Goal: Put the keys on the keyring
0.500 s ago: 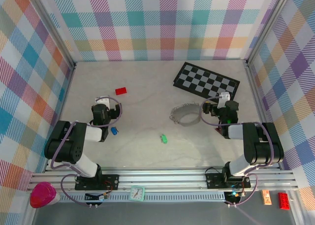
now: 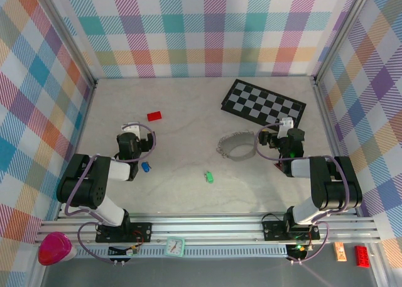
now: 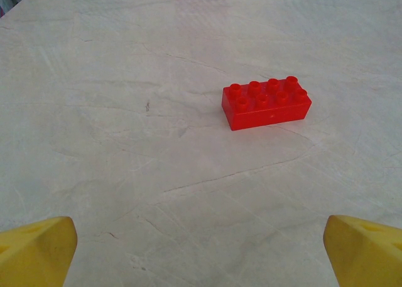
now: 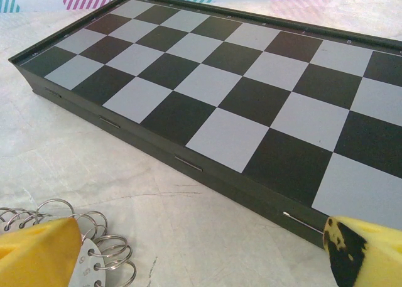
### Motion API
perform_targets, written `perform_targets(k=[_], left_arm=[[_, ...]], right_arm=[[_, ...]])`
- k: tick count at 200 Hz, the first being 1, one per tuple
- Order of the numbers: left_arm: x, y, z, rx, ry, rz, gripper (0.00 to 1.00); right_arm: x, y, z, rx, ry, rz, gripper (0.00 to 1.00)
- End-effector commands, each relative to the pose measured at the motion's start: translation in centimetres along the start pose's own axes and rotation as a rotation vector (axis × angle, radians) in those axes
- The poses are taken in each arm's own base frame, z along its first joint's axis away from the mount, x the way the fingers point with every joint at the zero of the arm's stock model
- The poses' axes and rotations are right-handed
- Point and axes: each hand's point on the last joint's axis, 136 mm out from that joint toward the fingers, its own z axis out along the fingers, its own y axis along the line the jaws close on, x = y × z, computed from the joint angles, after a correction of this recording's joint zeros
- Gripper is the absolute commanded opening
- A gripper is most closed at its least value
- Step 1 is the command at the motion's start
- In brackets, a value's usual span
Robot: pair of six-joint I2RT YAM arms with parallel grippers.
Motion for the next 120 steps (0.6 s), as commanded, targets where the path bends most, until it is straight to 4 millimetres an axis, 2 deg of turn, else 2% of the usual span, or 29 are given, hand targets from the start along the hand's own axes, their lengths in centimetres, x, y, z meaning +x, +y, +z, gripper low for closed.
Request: perform_targets(k=[1, 89, 120], left_arm=[[-0.8, 0.3, 0.2, 0.000, -0.016, -0.019, 1.00], [-0.9, 0.3, 0.0, 0.003, -0.023, -0.018, 1.00], [-2.7, -0.2, -1.5, 0.038, -0.056, -0.004, 1.00]], right_arm=[[-0.6, 0.0, 0.2, -0.011, -0.015, 0.013, 0.99], [-0.6, 0.0, 0.1, -0.009, -0.020, 0.010, 0.99], [-2.1, 0.3, -0.9, -0.015, -0.011, 0.011, 0.99]])
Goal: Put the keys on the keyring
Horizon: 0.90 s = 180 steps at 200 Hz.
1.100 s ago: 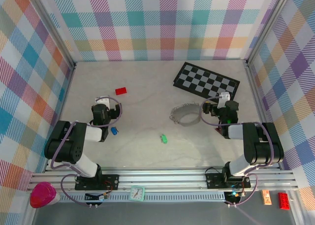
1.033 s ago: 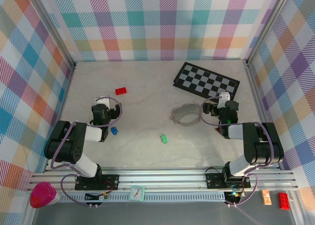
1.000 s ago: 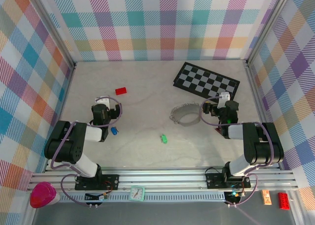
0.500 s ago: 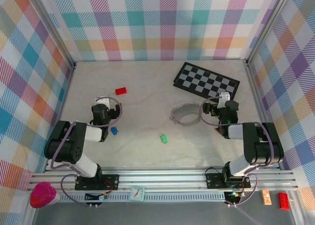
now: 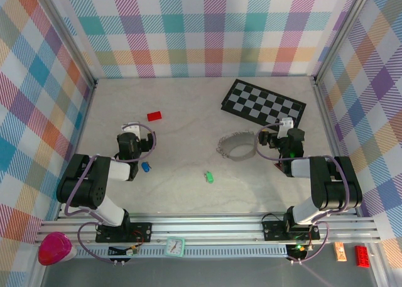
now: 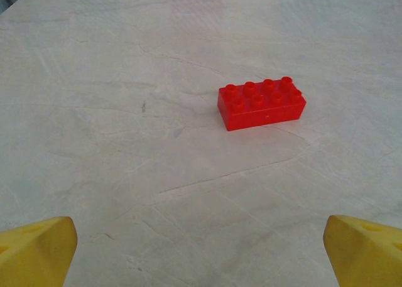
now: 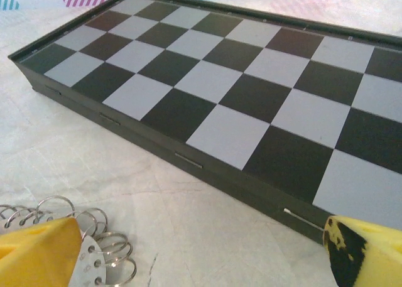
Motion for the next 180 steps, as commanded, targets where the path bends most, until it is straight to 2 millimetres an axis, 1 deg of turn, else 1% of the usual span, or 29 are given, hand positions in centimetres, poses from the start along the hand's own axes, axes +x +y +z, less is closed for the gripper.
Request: perform_targets(k=[1, 4, 6, 10, 16, 31, 42, 59, 75, 90, 100, 123, 134, 153, 166, 180], left_arm=[[-2.5, 0.0, -1.4, 0.021, -0.053, -0.004, 1.00], [-2.8, 0.0, -1.6, 0.020, -0.053, -0.006, 1.00], [-3.0, 0.0, -1.7, 0.019, -0.053, -0.005, 1.00], [-3.2, 0.1, -1.9, 0.015, -0.051, -0.007, 1.00], [-4.0, 0.2, -2.3, 0.012, -0.055, -0.011, 1.00], [-5.0, 0.3, -3.1, 0.003, -0.038, -0.022, 1.00], [-6.0, 0.1, -3.7, 0.012, -0.037, -0.033, 1.00], [-6.9, -0.4, -4.3, 0.035, -0.033, -0.062, 1.00], [-7.3, -1.2, -4.6, 0.072, -0.011, -0.106, 1.00], [-7.3, -2.1, -4.8, 0.111, 0.028, -0.158, 1.00], [-7.3, -2.9, -4.9, 0.146, 0.054, -0.203, 1.00], [-6.8, -5.0, -5.3, 0.234, 0.121, -0.267, 0.99], [-6.6, -6.0, -5.7, 0.274, 0.143, -0.291, 0.99], [-6.0, -7.4, -6.4, 0.308, 0.175, -0.303, 0.99], [-5.5, -8.2, -6.9, 0.326, 0.185, -0.308, 0.99], [-5.1, -8.8, -7.4, 0.335, 0.190, -0.310, 0.98]], right_arm=[[-2.4, 0.2, -0.9, -0.012, -0.023, 0.011, 0.99], [-2.8, 0.1, -1.0, -0.007, -0.020, 0.016, 0.99], [-2.4, 0.1, -1.1, -0.004, 0.004, 0.024, 0.99], [-2.4, 0.1, -1.2, -0.001, 0.028, 0.037, 0.99], [-2.7, 0.1, -1.3, 0.002, 0.058, 0.054, 0.99], [-3.2, 0.2, -1.9, 0.009, 0.130, 0.115, 0.99], [-3.6, 0.5, -2.3, 0.000, 0.164, 0.166, 0.99], [-4.0, 1.0, -3.1, -0.003, 0.201, 0.290, 1.00], [-3.4, 1.9, -3.7, -0.011, 0.273, 0.418, 0.96], [-2.6, 3.7, -4.3, -0.051, 0.361, 0.499, 0.90], [-1.7, 5.0, -4.8, -0.064, 0.430, 0.530, 0.89], [-0.2, 8.8, -5.8, -0.140, 0.556, 0.454, 0.83], [0.7, 10.5, -6.3, -0.149, 0.615, 0.419, 0.82], [2.5, 13.5, -7.1, -0.168, 0.713, 0.396, 0.75], [3.5, 15.2, -7.5, -0.160, 0.761, 0.413, 0.67], [4.4, 16.7, -7.7, -0.151, 0.801, 0.473, 0.50]])
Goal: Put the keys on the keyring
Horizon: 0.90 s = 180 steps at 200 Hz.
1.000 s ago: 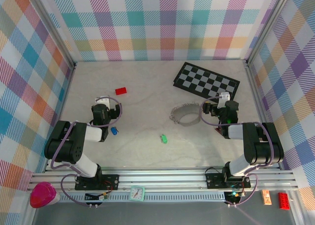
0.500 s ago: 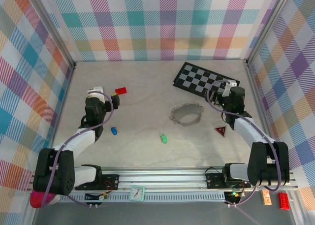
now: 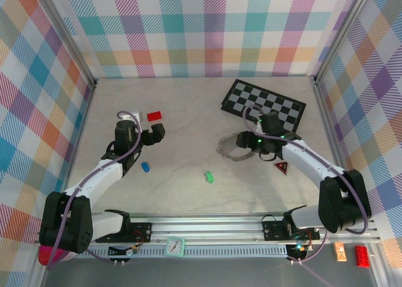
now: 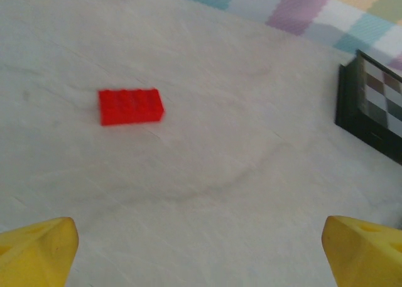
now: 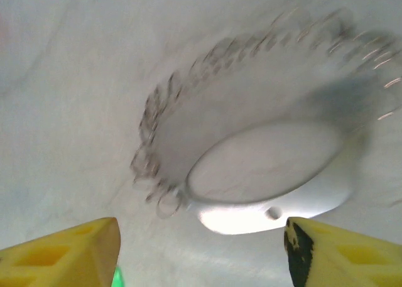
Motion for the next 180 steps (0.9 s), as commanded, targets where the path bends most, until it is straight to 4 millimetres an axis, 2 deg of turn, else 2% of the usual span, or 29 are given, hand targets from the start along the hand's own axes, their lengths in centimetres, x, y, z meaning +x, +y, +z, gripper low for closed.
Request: perform_targets(k=[1, 15, 39, 70, 124, 180], left_arm=[[0.9, -1.7, -0.8, 0.049, 0.026, -0.051, 0.98], [1.6, -2.2, -1.0, 0.056, 0.028, -0.058, 0.98], [2.4, -3.1, -1.1, 0.067, 0.034, -0.050, 0.98], [3.3, -4.0, -1.0, 0.087, 0.038, -0.058, 0.98], [4.0, -5.0, -0.8, 0.104, 0.054, -0.066, 0.98], [4.2, -5.4, -0.7, 0.111, 0.056, -0.062, 0.98]], right_arm=[[3.0, 0.9, 0.8, 0.033, 0.112, 0.145, 0.49], [3.7, 1.6, 1.5, 0.017, 0.123, 0.239, 0.42], [4.2, 2.6, 2.5, -0.032, 0.108, 0.375, 0.42], [4.6, 2.5, 3.7, -0.055, 0.096, 0.503, 0.40], [5.8, 2.6, 5.6, -0.086, 0.133, 0.609, 0.33], [5.9, 2.7, 7.1, -0.101, 0.135, 0.646, 0.28]])
